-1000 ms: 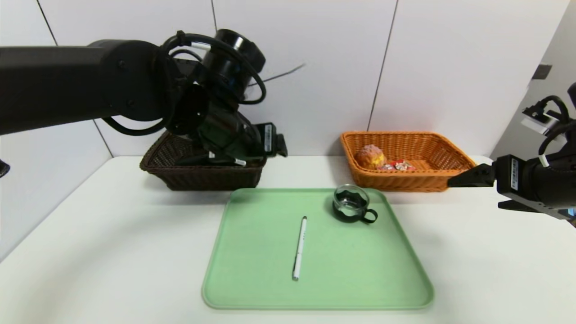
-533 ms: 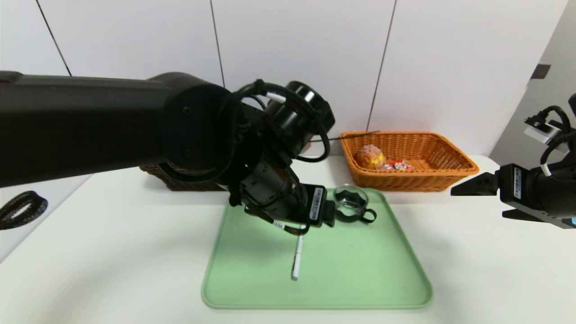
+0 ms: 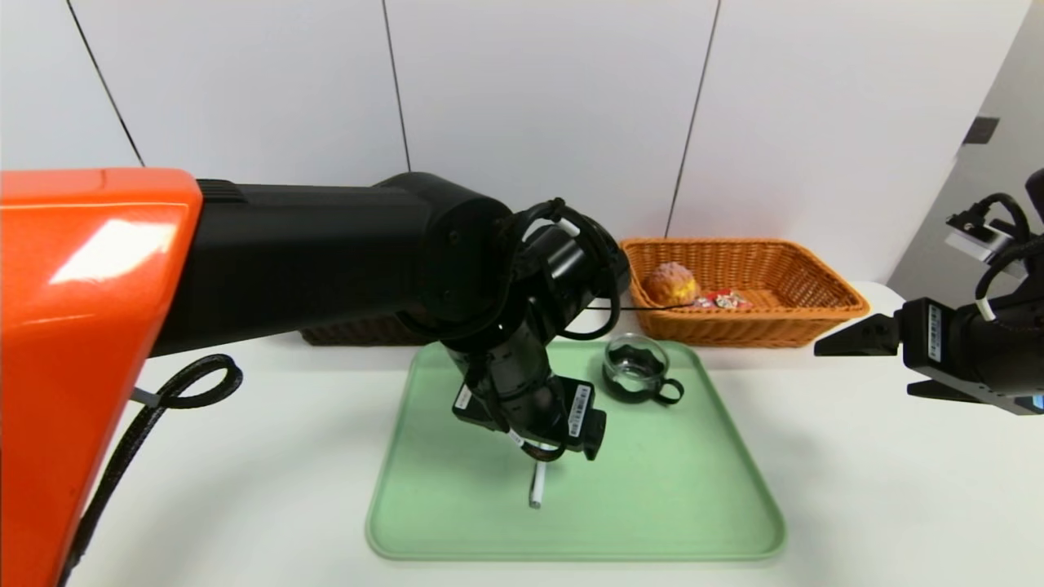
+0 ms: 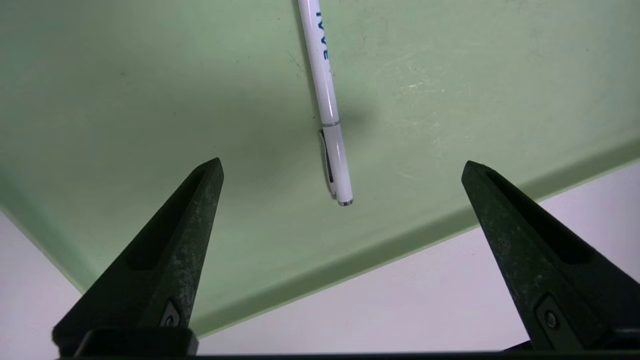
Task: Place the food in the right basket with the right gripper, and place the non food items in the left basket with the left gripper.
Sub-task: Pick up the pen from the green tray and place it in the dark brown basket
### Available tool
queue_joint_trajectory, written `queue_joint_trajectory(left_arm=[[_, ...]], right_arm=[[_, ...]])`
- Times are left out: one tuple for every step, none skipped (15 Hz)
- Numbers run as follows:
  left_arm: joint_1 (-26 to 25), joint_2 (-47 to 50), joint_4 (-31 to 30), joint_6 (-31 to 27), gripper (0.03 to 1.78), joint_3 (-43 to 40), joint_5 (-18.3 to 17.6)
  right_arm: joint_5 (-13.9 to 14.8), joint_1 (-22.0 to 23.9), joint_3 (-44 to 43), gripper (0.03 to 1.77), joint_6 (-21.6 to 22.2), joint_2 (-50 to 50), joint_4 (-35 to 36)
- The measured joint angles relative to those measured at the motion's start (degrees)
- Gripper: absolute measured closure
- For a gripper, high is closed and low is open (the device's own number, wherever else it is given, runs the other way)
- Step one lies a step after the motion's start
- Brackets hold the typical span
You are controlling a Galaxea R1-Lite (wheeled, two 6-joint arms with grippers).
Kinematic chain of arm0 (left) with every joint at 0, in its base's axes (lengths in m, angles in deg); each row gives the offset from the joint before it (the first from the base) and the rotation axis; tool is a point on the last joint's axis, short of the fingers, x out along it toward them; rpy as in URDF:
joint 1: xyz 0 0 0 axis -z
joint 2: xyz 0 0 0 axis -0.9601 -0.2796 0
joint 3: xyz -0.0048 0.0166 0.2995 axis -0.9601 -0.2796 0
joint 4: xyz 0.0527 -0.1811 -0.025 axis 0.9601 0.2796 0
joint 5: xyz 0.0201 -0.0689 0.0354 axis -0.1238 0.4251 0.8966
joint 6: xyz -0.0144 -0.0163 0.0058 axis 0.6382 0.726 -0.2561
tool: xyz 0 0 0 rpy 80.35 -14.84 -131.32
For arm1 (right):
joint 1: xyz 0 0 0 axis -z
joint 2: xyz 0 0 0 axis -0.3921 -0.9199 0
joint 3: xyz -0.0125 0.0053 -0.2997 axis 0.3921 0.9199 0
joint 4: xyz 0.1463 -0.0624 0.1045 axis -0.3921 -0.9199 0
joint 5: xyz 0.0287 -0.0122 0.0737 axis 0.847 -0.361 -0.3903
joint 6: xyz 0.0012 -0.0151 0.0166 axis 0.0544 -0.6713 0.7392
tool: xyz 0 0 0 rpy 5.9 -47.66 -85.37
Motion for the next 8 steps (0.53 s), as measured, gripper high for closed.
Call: queue_joint_trajectory(left_arm=[[0.02, -0.88, 0.28, -0.27, 0.12, 1.12, 0.07], [0.0, -1.62, 0.34, -0.39, 0.12, 1.68, 0.05], [-0.07, -2.23, 0.39, -0.41, 0.12, 1.97, 0.07], [-0.13, -2.96, 0.34, -0.44, 0.12, 2.11, 0.13], [-0.18, -3.74, 0.11, -0.46, 0.12, 2.17, 0.22], [-0.27, -4.38, 0.0, -0.49, 0.12, 2.28, 0.27], [-0.35, -4.9, 0.0, -0.55, 0.12, 2.28, 0.27], [-0.41, -5.32, -0.07, -0.55, 0.12, 2.3, 0.27]], right_arm=[[0.02, 0.0, 0.0, 0.09, 0.0, -0.02, 0.05], [0.0, 0.0, -0.07, 0.09, -0.01, -0.02, 0.2], [-0.06, 0.0, -0.11, 0.09, -0.01, -0.06, 0.57], [-0.09, -0.02, -0.09, 0.09, -0.01, -0.11, 0.83], [-0.11, 0.0, -0.05, 0.09, 0.0, -0.11, 0.99], [-0.11, -0.05, -0.02, 0.09, -0.09, -0.09, 0.94], [-0.11, -0.06, -0.02, 0.09, -0.15, -0.06, 0.94], [-0.11, -0.06, -0.05, 0.09, -0.15, -0.05, 0.96]])
